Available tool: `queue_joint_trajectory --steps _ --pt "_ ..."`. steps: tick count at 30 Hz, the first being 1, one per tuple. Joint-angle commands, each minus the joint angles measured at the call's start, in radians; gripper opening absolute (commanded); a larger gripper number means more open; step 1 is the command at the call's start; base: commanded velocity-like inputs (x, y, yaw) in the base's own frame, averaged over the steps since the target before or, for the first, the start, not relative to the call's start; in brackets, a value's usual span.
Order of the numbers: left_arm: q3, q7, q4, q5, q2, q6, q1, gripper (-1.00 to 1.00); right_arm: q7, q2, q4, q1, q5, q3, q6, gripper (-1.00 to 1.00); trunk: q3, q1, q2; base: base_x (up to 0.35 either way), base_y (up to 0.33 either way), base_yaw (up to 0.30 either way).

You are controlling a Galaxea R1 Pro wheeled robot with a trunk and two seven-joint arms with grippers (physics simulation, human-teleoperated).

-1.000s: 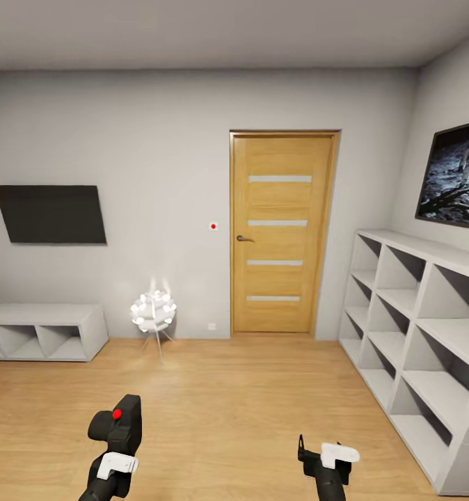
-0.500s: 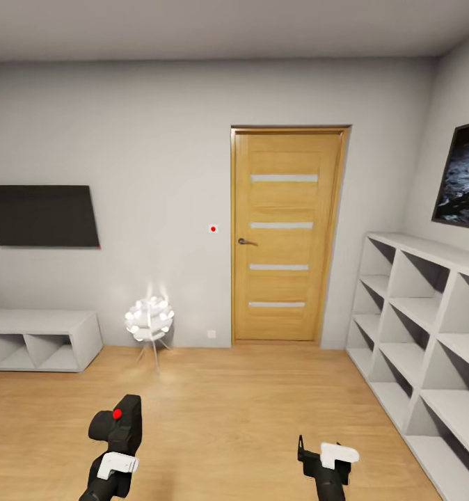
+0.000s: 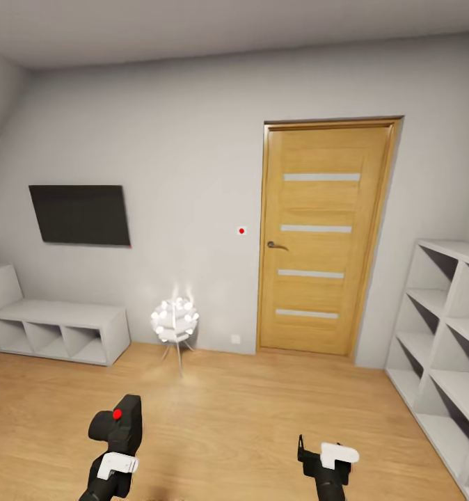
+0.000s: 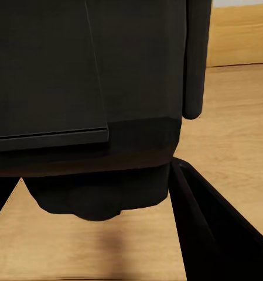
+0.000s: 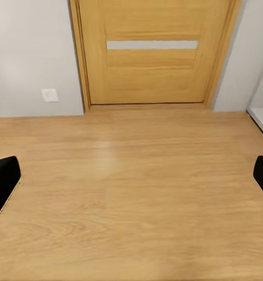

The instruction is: Attach the digital camera to the camera tripod in the bedroom.

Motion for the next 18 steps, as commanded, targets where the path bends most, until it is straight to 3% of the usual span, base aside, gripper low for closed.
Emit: queue_joint_trajectory --steps 1,18 --pt "-0.005 -0.007 0.004 0.010 -0.001 -0.003 -0.001 -1.00 -0.004 0.000 0.001 0.000 0.003 -0.001 -0.002 1.00 0.000 0.000 -0.001 0.021 0.000 0.286" --pt "-0.005 -0.007 0.004 0.010 -0.001 -0.003 -0.001 -1.00 -0.004 0.000 0.001 0.000 0.004 -0.001 -0.002 1.00 0.000 0.000 -0.001 0.002 0.000 0.287"
